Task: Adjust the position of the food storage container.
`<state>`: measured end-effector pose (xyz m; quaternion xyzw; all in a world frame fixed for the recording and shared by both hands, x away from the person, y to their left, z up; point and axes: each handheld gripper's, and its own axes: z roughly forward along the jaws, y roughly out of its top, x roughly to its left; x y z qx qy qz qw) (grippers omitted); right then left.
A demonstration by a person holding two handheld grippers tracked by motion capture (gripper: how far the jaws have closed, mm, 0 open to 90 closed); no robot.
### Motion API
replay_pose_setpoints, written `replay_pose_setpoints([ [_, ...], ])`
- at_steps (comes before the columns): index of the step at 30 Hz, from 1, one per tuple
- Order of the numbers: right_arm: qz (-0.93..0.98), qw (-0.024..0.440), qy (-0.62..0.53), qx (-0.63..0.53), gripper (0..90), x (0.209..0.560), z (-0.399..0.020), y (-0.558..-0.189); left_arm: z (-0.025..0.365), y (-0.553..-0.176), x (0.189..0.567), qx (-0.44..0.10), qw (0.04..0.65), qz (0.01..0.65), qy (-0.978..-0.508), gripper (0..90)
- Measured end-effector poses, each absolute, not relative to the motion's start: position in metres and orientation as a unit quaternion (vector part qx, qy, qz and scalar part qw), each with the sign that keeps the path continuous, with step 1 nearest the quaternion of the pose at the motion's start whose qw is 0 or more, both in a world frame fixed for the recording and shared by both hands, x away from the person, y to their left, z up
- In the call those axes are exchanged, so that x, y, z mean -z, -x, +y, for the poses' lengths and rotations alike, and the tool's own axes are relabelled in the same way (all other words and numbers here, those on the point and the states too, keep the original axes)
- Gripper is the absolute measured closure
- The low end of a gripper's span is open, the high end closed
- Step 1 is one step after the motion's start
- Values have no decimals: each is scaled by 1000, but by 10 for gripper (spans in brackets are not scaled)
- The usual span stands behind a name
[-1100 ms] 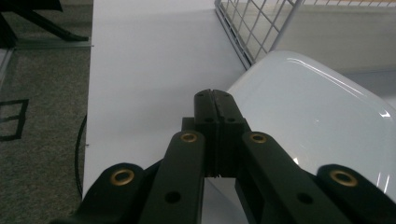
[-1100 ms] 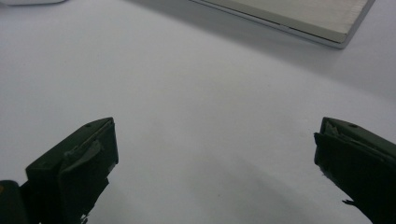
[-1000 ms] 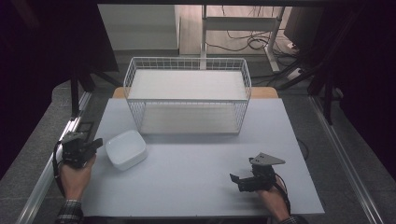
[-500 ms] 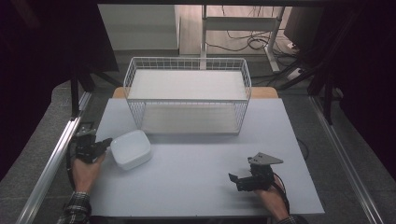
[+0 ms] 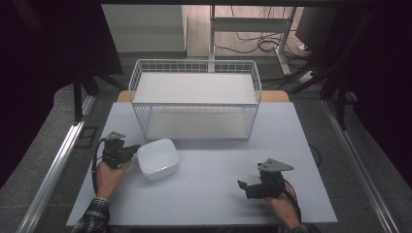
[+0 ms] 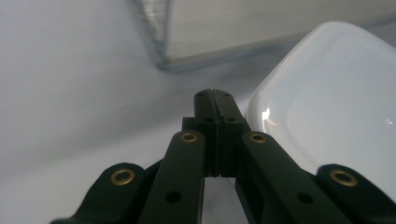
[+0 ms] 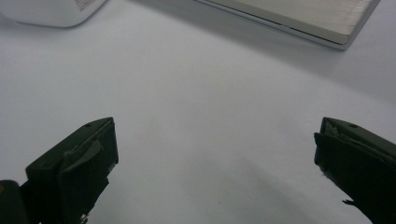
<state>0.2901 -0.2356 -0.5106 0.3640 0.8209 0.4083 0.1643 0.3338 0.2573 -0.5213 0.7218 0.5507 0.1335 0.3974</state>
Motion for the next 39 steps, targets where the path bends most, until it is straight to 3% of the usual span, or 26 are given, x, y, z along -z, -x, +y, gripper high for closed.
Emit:
replay_pose_setpoints([
  [26, 826, 160, -361, -403, 0, 511, -236, -290, 145, -356, 526, -56, 421, 458, -781, 900],
  [32, 828, 159, -360, -400, 0, 512, -235, -290, 131, -363, 527, -47, 430, 450, -781, 900],
  [39, 827, 161, -361, -400, 0, 511, -237, -289, 144, -357, 512, -85, 432, 450, -777, 883],
])
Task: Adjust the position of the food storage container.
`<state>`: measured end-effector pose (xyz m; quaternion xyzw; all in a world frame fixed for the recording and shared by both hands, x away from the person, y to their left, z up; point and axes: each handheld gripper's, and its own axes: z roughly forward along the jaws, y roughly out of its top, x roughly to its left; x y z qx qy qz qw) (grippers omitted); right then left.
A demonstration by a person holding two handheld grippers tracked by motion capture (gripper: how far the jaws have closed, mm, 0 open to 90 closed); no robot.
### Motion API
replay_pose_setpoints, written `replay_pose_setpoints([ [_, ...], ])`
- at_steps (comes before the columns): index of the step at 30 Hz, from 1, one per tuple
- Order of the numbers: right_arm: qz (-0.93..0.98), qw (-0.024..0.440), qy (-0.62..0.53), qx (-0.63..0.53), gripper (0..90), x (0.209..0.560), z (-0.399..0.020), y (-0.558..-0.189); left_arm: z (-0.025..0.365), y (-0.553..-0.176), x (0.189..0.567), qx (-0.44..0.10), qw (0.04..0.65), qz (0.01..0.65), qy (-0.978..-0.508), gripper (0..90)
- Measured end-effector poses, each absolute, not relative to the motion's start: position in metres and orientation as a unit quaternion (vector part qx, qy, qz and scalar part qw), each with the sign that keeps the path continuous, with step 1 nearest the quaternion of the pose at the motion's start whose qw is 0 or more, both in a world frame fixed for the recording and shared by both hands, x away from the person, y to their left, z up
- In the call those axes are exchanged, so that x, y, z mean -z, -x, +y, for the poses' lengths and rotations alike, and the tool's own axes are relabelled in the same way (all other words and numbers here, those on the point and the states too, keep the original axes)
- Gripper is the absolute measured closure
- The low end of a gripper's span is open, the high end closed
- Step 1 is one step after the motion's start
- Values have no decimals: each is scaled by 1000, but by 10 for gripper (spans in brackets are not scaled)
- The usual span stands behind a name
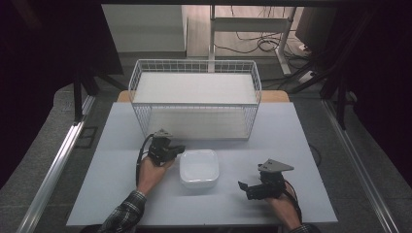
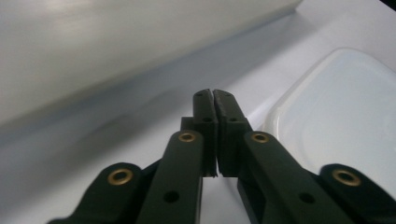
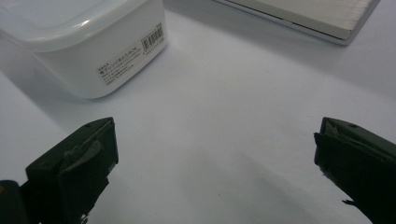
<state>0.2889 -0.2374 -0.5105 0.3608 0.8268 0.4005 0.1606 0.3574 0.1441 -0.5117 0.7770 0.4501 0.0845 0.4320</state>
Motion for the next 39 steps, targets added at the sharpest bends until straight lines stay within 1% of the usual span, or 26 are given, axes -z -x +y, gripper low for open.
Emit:
replay_pose_setpoints([
  [2, 826, 161, -361, -402, 0, 511, -238, -289, 147, -354, 508, -90, 433, 453, -774, 871],
  [3, 826, 162, -361, -402, 0, 510, -239, -289, 155, -345, 502, -99, 432, 445, -778, 826],
  [4, 826, 163, -361, -402, 0, 510, -239, -289, 155, -345, 502, -99, 432, 445, -778, 801],
  [5, 826, 163, -361, -402, 0, 510, -239, -289, 157, -342, 501, -102, 431, 444, -779, 801],
  [6, 825, 164, -361, -404, 0, 509, -239, -288, 161, -336, 501, -110, 427, 444, -780, 710],
  [7, 825, 164, -361, -404, 0, 509, -239, -288, 163, -331, 500, -113, 425, 443, -782, 710],
  [8, 824, 165, -360, -404, 0, 509, -240, -288, 166, -326, 499, -113, 424, 440, -784, 670],
  [9, 824, 167, -359, -405, 0, 509, -240, -288, 168, -322, 498, -116, 424, 437, -785, 555],
  [11, 824, 168, -358, -406, 0, 508, -240, -287, 177, -309, 495, -124, 427, 437, -782, 447],
  [16, 824, 168, -356, -408, 0, 506, -240, -286, 195, -286, 497, -121, 446, 441, -770, 225],
  [18, 825, 169, -355, -406, 0, 506, -239, -285, 198, -277, 501, -123, 439, 433, -778, 144],
  [19, 825, 169, -355, -406, 0, 506, -239, -284, 199, -272, 503, -127, 433, 430, -782, 119],
  [22, 827, 172, -350, -405, 0, 506, -238, -284, 198, -260, 509, -133, 419, 418, -795, 76],
  [26, 827, 170, -350, -405, 0, 506, -237, -284, 199, -250, 518, -135, 405, 415, -803, 51],
  [34, 830, 168, -349, -401, 0, 508, -236, -284, 204, -250, 526, -122, 401, 423, -804, 32],
  [39, 830, 169, -348, -400, 0, 508, -236, -284, 204, -250, 525, -125, 400, 424, -803, 26],
])
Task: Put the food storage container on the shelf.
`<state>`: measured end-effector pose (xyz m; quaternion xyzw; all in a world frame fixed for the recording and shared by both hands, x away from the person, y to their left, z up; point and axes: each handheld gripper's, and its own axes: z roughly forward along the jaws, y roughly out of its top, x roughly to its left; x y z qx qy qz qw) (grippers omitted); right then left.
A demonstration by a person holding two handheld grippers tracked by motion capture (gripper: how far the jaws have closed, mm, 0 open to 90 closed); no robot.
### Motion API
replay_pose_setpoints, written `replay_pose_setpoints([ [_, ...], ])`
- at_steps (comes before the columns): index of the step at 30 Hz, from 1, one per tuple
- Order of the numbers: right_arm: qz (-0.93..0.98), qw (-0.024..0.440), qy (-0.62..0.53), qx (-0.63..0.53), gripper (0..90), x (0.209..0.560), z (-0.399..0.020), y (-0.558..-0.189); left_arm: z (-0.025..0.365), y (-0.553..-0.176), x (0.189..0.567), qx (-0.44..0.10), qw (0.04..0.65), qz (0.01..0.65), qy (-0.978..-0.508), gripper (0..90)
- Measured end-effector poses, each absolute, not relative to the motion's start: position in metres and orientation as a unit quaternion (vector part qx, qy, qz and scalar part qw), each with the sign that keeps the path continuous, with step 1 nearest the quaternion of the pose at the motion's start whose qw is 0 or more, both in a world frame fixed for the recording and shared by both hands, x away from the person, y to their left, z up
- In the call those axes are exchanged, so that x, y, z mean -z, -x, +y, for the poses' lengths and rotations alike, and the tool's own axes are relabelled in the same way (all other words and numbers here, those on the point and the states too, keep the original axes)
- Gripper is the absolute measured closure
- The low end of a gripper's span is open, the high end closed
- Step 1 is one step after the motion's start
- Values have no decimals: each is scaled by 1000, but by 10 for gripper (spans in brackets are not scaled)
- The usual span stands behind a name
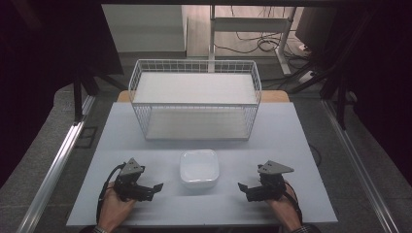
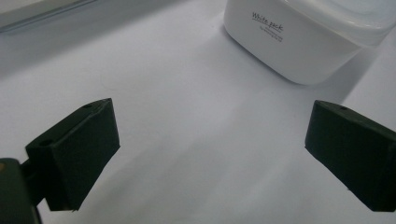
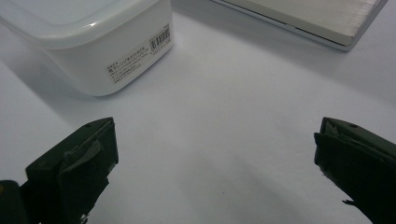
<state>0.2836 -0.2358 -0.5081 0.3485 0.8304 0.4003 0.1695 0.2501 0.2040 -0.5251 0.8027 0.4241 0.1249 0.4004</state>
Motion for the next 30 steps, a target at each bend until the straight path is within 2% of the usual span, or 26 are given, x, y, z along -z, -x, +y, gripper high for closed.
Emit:
replay_pose_setpoints([
  [12, 831, 165, -348, -401, 0, 508, -234, -284, 203, -253, 528, -150, 407, 413, -801, 11],
  [20, 831, 145, -341, -415, 0, 500, -223, -287, 192, -257, 519, -95, 440, 410, -793, 19],
  [30, 827, 130, -344, -426, 0, 485, -204, -294, 177, -268, 508, -77, 453, 398, -794, 27],
])
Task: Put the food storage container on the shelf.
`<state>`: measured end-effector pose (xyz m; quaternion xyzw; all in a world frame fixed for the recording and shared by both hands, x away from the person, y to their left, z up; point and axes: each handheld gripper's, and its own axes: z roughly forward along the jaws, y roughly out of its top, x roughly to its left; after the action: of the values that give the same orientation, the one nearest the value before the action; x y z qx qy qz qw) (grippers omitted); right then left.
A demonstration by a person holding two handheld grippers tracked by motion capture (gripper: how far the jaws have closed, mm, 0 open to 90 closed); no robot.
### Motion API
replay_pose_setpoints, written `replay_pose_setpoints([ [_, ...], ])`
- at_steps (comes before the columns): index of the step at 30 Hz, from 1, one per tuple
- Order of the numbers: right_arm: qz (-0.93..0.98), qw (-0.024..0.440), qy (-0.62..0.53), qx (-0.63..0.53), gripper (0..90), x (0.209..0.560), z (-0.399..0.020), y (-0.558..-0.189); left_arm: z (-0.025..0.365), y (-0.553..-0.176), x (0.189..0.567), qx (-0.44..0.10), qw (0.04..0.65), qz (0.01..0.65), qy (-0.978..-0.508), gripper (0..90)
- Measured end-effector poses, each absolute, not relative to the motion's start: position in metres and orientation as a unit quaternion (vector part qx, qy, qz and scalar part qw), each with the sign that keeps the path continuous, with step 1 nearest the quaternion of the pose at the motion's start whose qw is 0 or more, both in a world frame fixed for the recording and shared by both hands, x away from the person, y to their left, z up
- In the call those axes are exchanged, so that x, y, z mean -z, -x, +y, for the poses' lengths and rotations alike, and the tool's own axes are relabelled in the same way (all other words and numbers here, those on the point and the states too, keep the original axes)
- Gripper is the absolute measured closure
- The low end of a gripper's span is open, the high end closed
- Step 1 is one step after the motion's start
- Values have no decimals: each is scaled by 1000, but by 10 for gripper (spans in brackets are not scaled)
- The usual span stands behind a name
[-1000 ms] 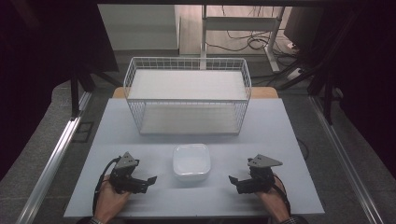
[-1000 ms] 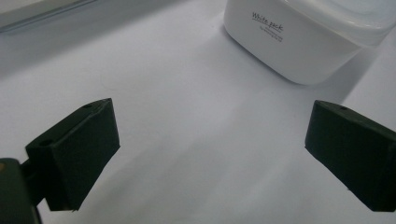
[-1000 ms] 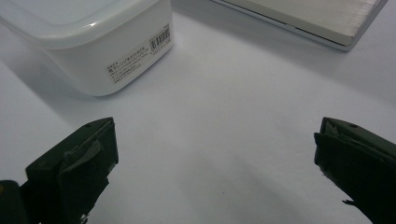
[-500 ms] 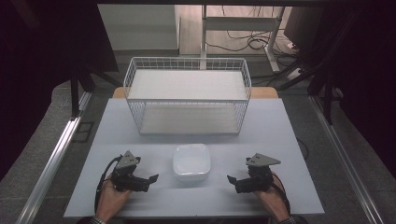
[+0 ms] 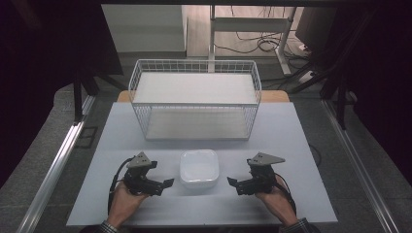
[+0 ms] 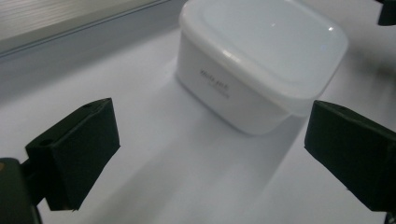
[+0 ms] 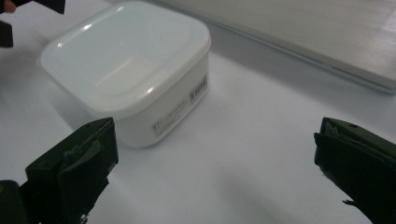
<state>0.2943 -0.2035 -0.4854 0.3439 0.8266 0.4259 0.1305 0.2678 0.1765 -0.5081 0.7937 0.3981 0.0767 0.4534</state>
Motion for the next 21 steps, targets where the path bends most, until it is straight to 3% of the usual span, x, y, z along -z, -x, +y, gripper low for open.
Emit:
replay_pose_setpoints([
  [10, 838, 136, -331, -411, 0, 476, -176, -312, 155, -289, 498, -78, 439, 387, -807, 58],
  [16, 850, 83, -311, -417, 0, 473, -152, -330, 138, -309, 496, -52, 440, 377, -814, 33],
  [21, 861, 49, -321, -391, 6, 484, -138, -339, 129, -316, 505, -31, 431, 371, -822, 66],
])
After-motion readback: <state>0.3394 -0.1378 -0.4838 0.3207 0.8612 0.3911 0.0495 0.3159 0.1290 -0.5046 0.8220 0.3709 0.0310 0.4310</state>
